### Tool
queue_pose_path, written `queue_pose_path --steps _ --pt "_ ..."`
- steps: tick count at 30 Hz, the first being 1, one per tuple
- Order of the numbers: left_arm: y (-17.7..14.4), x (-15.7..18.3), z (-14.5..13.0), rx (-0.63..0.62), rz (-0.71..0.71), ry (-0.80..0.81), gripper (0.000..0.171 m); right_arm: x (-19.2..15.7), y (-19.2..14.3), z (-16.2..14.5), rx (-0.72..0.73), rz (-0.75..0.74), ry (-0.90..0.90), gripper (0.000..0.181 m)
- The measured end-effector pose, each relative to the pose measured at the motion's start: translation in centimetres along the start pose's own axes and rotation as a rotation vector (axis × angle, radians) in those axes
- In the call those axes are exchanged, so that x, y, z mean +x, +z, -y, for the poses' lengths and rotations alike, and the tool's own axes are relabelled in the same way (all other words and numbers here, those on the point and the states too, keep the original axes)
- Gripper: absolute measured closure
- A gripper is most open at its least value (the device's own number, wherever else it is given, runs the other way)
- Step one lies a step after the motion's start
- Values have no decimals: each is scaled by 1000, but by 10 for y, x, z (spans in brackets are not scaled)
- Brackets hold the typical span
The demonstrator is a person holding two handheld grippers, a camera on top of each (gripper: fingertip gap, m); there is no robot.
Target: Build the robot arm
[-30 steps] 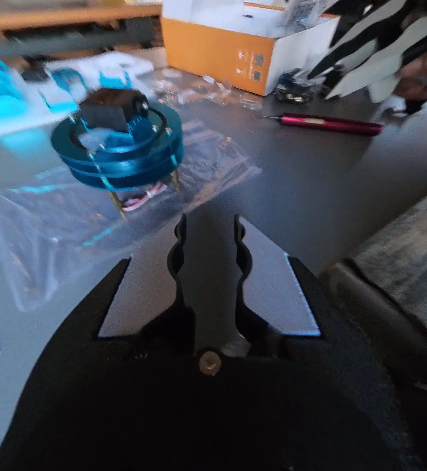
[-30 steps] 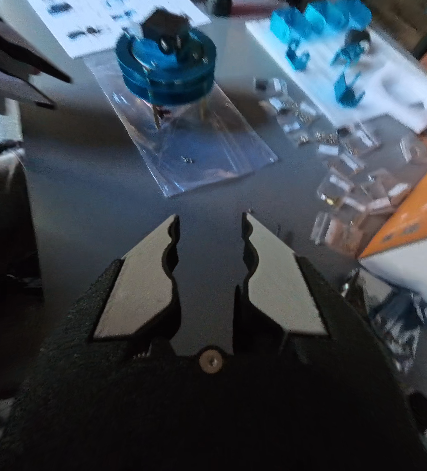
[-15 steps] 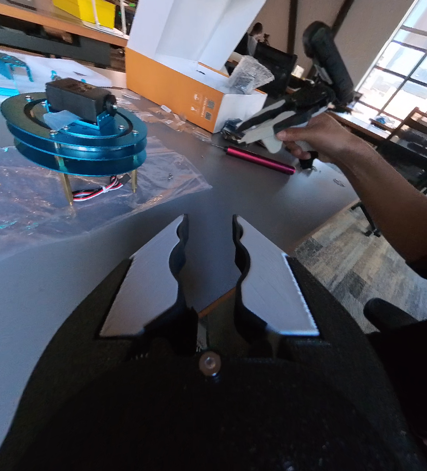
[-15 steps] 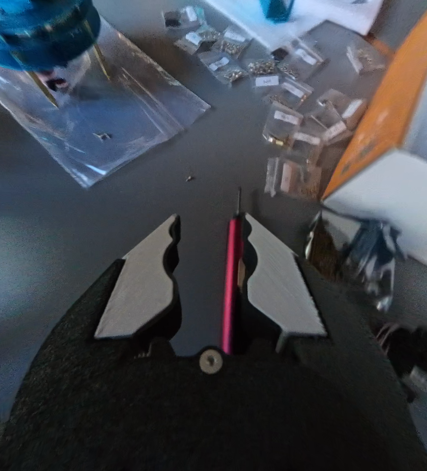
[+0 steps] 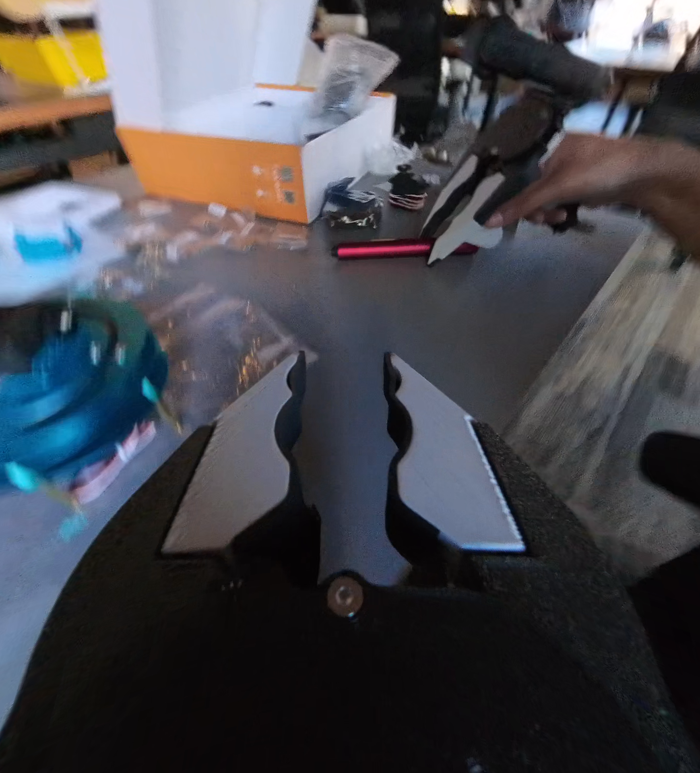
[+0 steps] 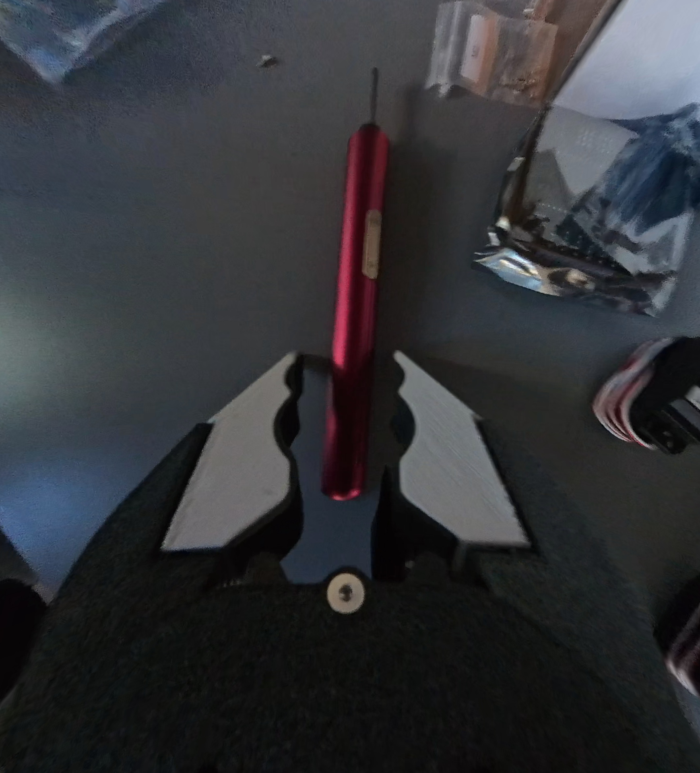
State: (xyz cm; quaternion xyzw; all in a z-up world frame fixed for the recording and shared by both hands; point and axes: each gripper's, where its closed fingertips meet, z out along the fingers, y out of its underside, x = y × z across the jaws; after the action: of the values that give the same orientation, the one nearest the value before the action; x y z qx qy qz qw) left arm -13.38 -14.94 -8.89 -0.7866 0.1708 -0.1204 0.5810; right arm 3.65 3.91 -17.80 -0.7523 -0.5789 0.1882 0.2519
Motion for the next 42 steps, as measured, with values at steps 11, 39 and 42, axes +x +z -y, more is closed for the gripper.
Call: queue_pose_path --steps 11,39,42 --pt "179 -15 21 -232 94 1003 103 -9 -38 60 -39 -74 -414 162" --pt "168 -50 106 165 550 756 155 -67 -60 189 758 347 -142 139" --pt "171 -54 104 138 549 734 155 -74 -46 191 673 317 -226 149"
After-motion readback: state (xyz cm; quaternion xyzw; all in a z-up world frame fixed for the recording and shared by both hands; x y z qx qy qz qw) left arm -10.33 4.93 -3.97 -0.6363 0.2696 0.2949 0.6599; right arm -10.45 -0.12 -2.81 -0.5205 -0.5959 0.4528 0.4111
